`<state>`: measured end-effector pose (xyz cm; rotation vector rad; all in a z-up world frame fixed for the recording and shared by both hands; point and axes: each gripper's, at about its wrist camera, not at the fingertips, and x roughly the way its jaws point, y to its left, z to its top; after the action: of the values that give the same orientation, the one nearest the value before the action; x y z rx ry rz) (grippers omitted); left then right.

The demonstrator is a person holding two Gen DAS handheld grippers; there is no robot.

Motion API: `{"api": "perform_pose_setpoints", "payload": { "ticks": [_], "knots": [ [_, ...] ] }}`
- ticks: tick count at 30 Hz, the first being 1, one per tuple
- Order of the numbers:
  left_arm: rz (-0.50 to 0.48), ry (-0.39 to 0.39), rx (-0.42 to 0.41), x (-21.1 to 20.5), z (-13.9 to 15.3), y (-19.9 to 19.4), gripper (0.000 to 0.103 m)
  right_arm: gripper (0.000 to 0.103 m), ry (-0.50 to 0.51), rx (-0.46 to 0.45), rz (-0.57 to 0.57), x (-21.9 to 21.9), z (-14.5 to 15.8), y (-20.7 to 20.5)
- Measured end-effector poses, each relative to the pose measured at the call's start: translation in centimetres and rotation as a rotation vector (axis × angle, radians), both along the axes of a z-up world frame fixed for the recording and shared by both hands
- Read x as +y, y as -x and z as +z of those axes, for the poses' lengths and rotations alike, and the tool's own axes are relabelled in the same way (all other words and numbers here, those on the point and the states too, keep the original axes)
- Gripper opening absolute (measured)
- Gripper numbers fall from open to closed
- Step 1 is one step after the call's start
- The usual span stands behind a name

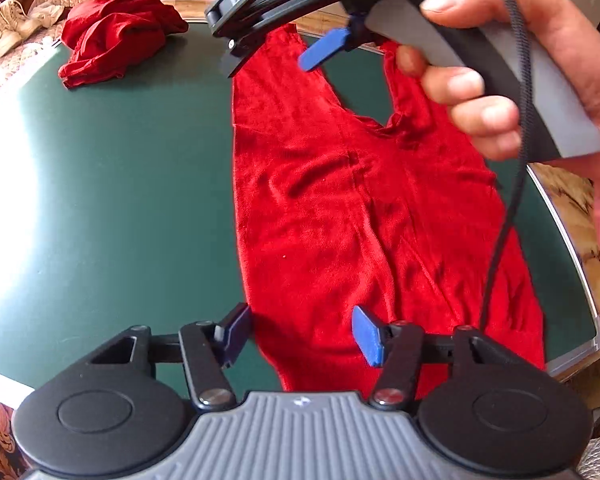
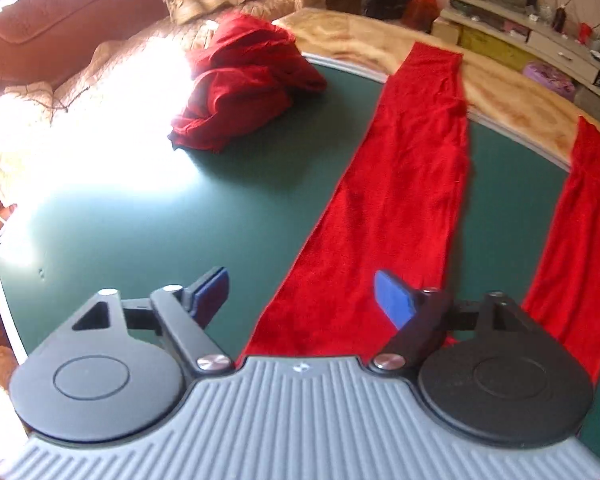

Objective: Fold clothes

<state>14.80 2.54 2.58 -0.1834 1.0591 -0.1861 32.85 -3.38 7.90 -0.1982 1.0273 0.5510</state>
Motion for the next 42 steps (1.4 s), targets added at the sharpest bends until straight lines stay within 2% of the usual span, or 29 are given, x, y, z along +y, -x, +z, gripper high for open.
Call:
{"api": "perform_pose_setpoints", "payload": {
  "ticks": [1,2,5,7,10,12,13,14,15,16,17,18,20,26,29,31,33,34,36,40,42],
  "knots": [
    [0.006,0.013,0.014,0.0,0.0,-0.5,0.061,0.066,0.013,0.036,0.017,0.8,-0.7,-0.9],
    [0.011,0.021,0.025,-0.2,0.0,-0.9,0.061,0.065,0.027,0.073,0.029,1.4,-1.3,-1.4],
    [0.034,0.028,0.079,-0.3,0.1,-2.4,0.061,0.065,0.071,0.160,0.050,2.6,-2.7,-1.7],
    [0.057,0.045,0.119,0.0,0.1,-3.0,0.061,0.065,0.116,0.185,0.056,3.1,-3.1,-1.9],
    [0.091,0.026,0.156,0.5,0.1,-3.5,0.061,0.065,0.171,0.259,0.071,3.9,-4.0,-1.7],
    [0.115,0.015,0.179,0.9,0.1,-3.7,0.061,0.065,0.213,0.290,0.085,4.4,-4.9,-1.4],
    [0.124,0.014,0.190,1.3,0.3,-3.7,0.061,0.062,0.233,0.278,0.095,4.7,-5.0,-1.0],
    [0.127,0.007,0.193,1.5,0.3,-3.7,0.061,0.053,0.262,0.266,0.104,5.0,-5.0,-0.7],
    [0.129,-0.010,0.197,1.5,0.3,-3.7,0.062,0.050,0.286,0.258,0.111,5.2,-4.9,-0.4],
    [0.132,-0.028,0.202,1.6,0.3,-3.8,0.063,0.040,0.292,0.265,0.108,5.1,-4.9,-0.3],
    [0.135,-0.037,0.208,1.7,0.2,-3.9,0.064,0.019,0.299,0.272,0.104,5.0,-4.8,-0.2],
    [0.134,-0.039,0.211,1.7,0.2,-3.9,0.065,0.010,0.308,0.281,0.096,4.8,-4.7,-0.2],
    [0.132,-0.045,0.216,1.5,0.2,-4.2,0.067,0.005,0.296,0.308,0.071,3.6,-4.3,-0.1],
    [0.098,-0.042,0.209,0.4,-0.1,-5.4,0.067,0.005,0.183,0.385,-0.014,-1.4,-2.0,0.6],
    [0.071,-0.027,0.198,-0.3,-0.2,-6.1,0.072,0.005,0.138,0.407,-0.046,-4.0,-1.2,1.2],
    [0.038,-0.023,0.189,-0.9,0.0,-6.4,0.066,0.005,0.114,0.423,-0.072,-5.8,-0.9,1.1],
    [0.000,-0.011,0.187,-1.7,0.3,-6.6,0.019,0.005,0.090,0.438,-0.098,-7.5,-0.6,1.1],
    [-0.018,0.001,0.191,-2.1,0.5,-6.6,0.013,0.005,0.077,0.442,-0.108,-8.3,-0.4,1.3],
    [-0.039,0.033,0.171,-2.7,1.6,-6.6,0.007,0.005,0.052,0.450,-0.128,-10.0,0.0,1.6],
    [-0.131,0.089,0.098,-5.0,5.3,-6.2,0.006,0.005,-0.012,0.449,-0.167,-13.8,1.2,2.7],
    [-0.203,0.104,0.108,-7.3,6.7,-6.3,0.005,0.005,-0.049,0.453,-0.193,-16.0,1.7,3.4]
  ]
}}
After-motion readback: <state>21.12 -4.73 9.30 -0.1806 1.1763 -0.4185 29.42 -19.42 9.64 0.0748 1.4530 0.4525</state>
